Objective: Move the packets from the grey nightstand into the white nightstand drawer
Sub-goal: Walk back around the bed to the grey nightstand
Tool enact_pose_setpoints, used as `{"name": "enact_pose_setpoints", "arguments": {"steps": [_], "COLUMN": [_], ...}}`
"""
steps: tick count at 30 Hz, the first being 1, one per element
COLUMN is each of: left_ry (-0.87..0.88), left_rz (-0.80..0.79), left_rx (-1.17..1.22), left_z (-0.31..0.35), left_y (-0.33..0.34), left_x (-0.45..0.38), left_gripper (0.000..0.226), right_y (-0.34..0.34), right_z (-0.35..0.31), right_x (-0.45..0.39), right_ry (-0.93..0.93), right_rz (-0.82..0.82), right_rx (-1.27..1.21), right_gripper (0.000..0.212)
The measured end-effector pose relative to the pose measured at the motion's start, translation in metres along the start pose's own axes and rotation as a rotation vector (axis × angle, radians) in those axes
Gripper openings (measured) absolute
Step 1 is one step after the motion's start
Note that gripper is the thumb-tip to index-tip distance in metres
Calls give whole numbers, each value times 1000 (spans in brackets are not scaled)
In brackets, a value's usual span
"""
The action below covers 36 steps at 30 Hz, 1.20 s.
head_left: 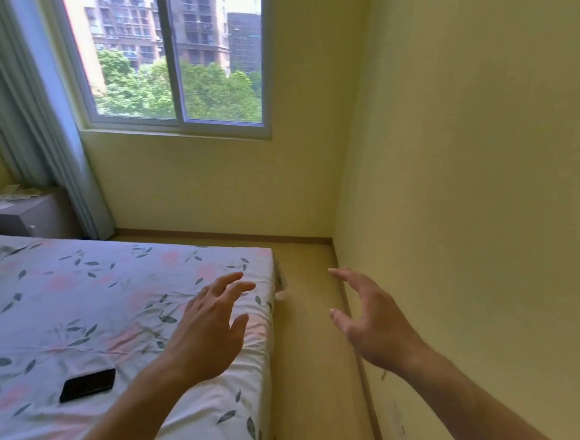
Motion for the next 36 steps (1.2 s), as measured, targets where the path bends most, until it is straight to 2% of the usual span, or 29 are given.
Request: {"name": "enact_pose_setpoints", "arguments": {"steps": [7,12,19,27,36], "left_ry": [-161,-216,-196,-31,-103], "left_rz": [129,198,196,114,118], "left_rx": [-84,-116,-76,-63,-116], "left_z": [-14,-40,-87,-85,-137], "left_y": [-25,-25,-5,26,48], "left_x": [-28,-89,-251,-441,-606], "left_gripper": [53,53,52,50,52], "right_y": [10,18,23,4,29], "right_z": [1,14,53,102,162], "right_x": [-100,-182,-326,-467,-657], "right_ry": [-179,-258,-222,-156,-187], "right_rz": [-82,-102,-105,-48,-96], "right_rx": [-82,-75,-43,-54,-127], "right_gripper": [65,67,67,66,65]}}
Point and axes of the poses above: each hand's wrist, its own x-axis away from the middle knuckle, its own y-axis out of the palm, z = x × y, the point moved 3 cm from there along -x, towards the middle knuckle, and after that the axes turned 13 degrees about x, right-handed, at the moved point
